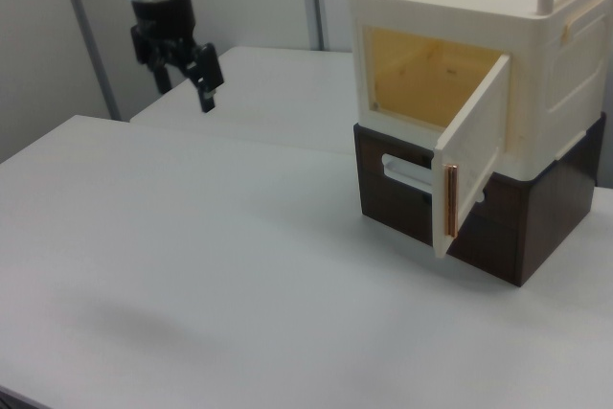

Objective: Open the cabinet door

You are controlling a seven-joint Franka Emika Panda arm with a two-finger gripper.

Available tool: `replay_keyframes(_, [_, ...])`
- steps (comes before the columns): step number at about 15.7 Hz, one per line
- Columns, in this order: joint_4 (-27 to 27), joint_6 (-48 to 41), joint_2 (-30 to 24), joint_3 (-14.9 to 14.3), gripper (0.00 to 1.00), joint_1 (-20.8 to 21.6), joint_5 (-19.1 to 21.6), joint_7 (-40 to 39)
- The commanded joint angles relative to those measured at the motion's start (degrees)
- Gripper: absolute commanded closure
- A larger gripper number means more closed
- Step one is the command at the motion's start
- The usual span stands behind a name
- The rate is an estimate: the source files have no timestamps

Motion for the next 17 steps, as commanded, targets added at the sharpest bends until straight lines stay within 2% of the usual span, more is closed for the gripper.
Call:
replay_keyframes(1, [-0.42,0.73,1.43,-0.72,0.00,4.16,-0.71,0.45])
replay_keyframes(3, [-2.00,3.54,1.43,-0.72,0.00,4.87,-2.37,-0.69])
replay_keyframes(6, [-1.49,3.90,2.65,-0.19,0.00,4.61,-6.51,-6.32])
replay_keyframes(17, [-1.39,3.81,2.31,-0.19,0.00,3.20,-9.15,-6.32])
